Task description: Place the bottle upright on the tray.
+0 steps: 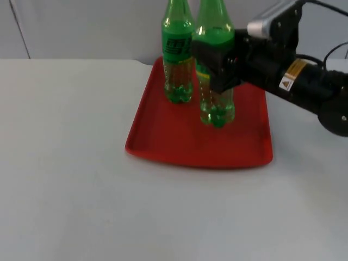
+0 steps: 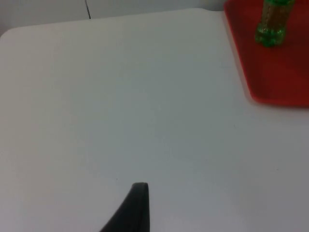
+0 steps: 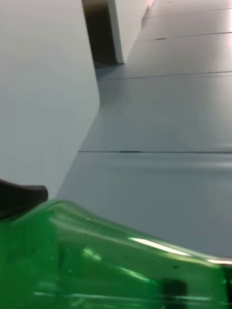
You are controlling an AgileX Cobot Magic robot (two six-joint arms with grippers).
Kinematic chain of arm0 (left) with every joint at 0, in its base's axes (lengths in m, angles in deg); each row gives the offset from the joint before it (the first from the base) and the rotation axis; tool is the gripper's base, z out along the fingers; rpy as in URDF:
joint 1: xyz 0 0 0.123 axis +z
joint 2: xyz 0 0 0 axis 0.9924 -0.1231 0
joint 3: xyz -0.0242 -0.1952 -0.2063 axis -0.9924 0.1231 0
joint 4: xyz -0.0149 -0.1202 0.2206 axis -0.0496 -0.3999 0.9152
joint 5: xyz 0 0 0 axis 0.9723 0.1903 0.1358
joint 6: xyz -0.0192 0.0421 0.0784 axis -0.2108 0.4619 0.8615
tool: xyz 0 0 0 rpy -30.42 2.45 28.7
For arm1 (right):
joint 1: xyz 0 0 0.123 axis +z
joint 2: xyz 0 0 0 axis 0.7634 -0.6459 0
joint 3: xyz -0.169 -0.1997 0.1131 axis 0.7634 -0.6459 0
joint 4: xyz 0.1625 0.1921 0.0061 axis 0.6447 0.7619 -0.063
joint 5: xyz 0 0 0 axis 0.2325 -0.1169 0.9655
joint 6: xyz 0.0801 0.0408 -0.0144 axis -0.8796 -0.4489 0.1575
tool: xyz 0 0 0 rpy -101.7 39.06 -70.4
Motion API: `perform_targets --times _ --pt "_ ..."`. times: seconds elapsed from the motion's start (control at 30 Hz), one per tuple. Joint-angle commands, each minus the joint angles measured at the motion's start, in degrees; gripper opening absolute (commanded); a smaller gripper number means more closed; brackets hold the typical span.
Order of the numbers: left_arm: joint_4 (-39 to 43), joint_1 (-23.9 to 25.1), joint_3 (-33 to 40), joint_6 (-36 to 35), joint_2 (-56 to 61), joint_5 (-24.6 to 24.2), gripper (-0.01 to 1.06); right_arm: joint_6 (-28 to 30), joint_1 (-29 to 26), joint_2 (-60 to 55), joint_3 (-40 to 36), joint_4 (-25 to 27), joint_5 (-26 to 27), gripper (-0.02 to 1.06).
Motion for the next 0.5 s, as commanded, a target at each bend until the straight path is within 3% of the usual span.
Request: perform_targets --times 0.0,0.4,0.47 --pt "0.0 -0.5 0.2 0.0 0.2 0.1 1.05 1.6 0.1 -1.0 0.3 -0.4 1.4 0.00" --pt "0.0 -0.5 0.2 0.1 0.2 0.1 1.05 2.2 0.1 -3.7 0.3 -0.5 1.4 0.00" --pt "0.0 -0.5 0.2 0.1 0.2 0.1 1.05 2.2 0.1 -3.7 0.3 -1.2 1.4 0.05"
